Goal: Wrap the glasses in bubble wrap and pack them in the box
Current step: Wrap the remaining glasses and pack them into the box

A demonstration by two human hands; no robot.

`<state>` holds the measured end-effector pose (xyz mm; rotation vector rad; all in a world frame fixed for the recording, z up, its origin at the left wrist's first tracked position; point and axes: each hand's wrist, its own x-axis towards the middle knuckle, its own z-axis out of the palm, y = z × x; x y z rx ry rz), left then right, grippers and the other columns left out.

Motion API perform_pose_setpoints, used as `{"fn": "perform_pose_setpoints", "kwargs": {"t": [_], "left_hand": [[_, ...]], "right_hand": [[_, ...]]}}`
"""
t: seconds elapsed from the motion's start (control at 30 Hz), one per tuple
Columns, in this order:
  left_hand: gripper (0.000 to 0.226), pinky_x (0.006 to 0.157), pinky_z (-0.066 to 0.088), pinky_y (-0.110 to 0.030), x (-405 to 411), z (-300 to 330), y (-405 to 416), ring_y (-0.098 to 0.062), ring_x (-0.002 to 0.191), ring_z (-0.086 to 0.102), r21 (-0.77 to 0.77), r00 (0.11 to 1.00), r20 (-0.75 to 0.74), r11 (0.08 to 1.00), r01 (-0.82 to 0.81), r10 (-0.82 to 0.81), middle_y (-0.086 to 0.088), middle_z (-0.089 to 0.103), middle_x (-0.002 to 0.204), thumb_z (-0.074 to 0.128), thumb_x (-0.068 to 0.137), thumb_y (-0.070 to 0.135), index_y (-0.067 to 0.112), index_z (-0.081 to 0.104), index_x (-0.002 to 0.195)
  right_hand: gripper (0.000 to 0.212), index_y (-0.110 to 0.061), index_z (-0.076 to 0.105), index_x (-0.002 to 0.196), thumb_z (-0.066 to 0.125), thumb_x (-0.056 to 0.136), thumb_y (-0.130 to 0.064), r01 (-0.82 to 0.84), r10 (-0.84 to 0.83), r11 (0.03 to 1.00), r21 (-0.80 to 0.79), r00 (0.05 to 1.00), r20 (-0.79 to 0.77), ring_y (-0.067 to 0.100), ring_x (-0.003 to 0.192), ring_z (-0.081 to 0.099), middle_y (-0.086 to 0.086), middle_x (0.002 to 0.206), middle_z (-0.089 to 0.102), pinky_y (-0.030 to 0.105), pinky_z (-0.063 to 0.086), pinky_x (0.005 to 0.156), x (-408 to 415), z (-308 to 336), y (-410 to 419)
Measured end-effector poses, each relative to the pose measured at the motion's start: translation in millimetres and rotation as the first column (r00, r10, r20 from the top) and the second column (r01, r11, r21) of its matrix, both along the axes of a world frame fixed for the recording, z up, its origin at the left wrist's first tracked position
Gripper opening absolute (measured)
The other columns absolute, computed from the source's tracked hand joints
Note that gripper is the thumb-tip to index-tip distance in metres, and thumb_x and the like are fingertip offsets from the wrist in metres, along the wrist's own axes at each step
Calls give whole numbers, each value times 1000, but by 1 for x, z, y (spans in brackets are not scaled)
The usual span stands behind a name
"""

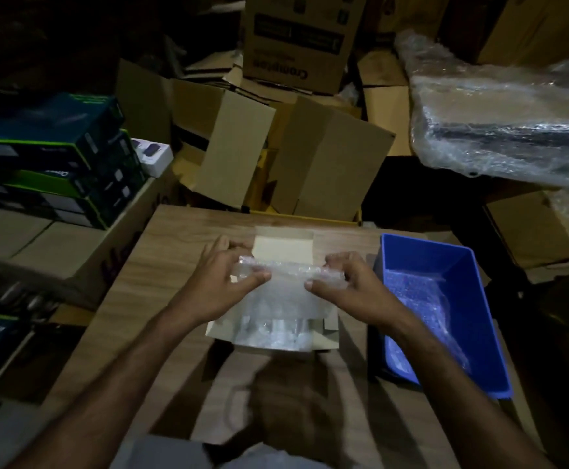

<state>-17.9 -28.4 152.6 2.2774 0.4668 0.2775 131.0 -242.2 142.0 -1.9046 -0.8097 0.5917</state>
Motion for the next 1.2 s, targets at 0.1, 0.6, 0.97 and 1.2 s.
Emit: {"fn": "perform_pose_setpoints", "kwargs": {"t": [0.1,0.6,0.97,1.2], "left_hand": [[19,78,57,-20,-2,13,2,-4,100,70,-514,997,-1,856,61,-72,10,76,108,64,96,31,23,70,113],[54,77,63,-42,-4,-50,11,-26,112,68,-642,995,33,765,-47,89,-7,60,129,70,93,23,35,42,137],[42,95,54,-20,11,-79,11,-6,111,54,185,994,-75,979,87,-74,4,34,141,77,88,20,27,68,128],[52,113,21,-21,19,-136,2,-15,139,39,120,985,-151,990,-71,89,8,40,155,53,103,40,35,36,152]], "right_hand": [[24,-10,73,104,67,97,-32,23,3,996,87,960,-279,17,96,73,4,102,77,33,60,87,-2,-1,7],[74,-29,48,142,84,80,-7,187,-91,959,212,914,-395,16,110,70,3,129,62,41,63,84,-32,-47,15],[26,-18,76,112,72,87,-13,101,11,975,-195,864,503,13,109,54,5,147,36,28,55,88,-21,-64,37],[52,-20,48,149,52,100,-38,81,98,942,-325,862,498,17,142,39,3,157,40,36,36,117,-20,-119,40]]}}
